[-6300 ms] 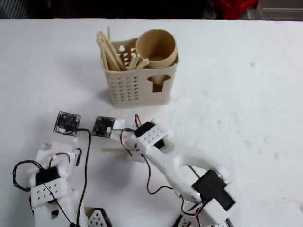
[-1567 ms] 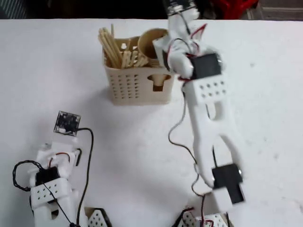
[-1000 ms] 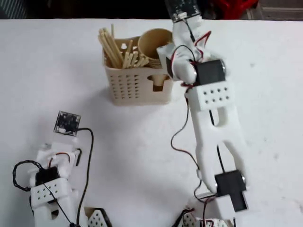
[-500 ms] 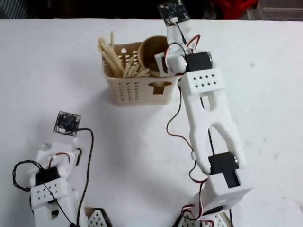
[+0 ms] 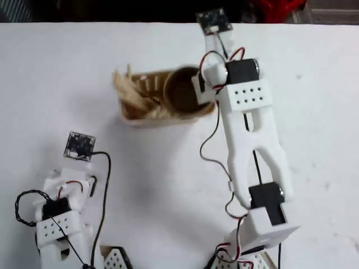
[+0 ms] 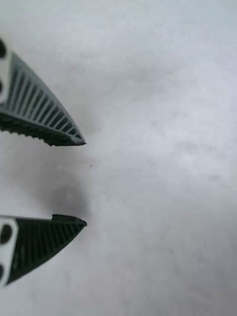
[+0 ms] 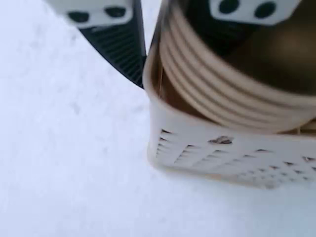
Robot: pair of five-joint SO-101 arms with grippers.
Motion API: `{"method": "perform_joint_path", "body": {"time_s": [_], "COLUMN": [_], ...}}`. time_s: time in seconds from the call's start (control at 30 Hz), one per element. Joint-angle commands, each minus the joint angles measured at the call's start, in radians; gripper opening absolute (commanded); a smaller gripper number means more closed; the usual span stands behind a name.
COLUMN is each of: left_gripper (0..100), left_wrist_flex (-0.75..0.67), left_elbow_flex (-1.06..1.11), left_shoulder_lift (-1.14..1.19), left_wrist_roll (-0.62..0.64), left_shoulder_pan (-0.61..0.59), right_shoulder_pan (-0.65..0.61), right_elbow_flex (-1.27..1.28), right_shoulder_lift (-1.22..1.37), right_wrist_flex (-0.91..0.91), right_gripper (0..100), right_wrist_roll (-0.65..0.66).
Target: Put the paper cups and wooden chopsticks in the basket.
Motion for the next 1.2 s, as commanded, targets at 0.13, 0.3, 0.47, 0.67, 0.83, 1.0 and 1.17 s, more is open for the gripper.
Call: {"method": "perform_joint_path", "body": {"time_s": [0.13,0.3,0.47,0.67,0.83,1.0,1.17], "left_gripper": [24,24,24,24,24,24,24], "left_wrist_flex": [-0.012,-0.012,-0.012,-0.012,-0.012,-0.012,-0.012], "left_elbow_flex": [-0.009,-0.009,-0.009,-0.009,-0.009,-0.009,-0.009], "left_shoulder_lift": [-0.013,-0.013,-0.013,-0.013,-0.013,-0.013,-0.013], "left_wrist_roll": [-0.011,-0.011,-0.011,-0.011,-0.011,-0.011,-0.011], "left_shoulder_pan": [0.008,0.008,0.008,0.008,0.008,0.008,0.008], "right_shoulder_pan": [-0.108,-0.113,-0.105,-0.024,-0.012,-0.018,-0.018], "right_elbow_flex": [-0.204,-0.189,-0.247,-0.445,-0.591,-0.69,-0.818], "right_shoulder_lift": [-0.09,-0.104,-0.076,0.077,0.202,0.269,0.285], "right_wrist_flex": [0.214,0.217,0.214,0.199,0.213,0.203,0.166], "right_gripper": [1.8,1.7,1.7,2.1,15.3,28.8,29.7], "right_wrist_roll": [-0.052,-0.051,-0.054,-0.055,-0.075,-0.064,-0.054]}}
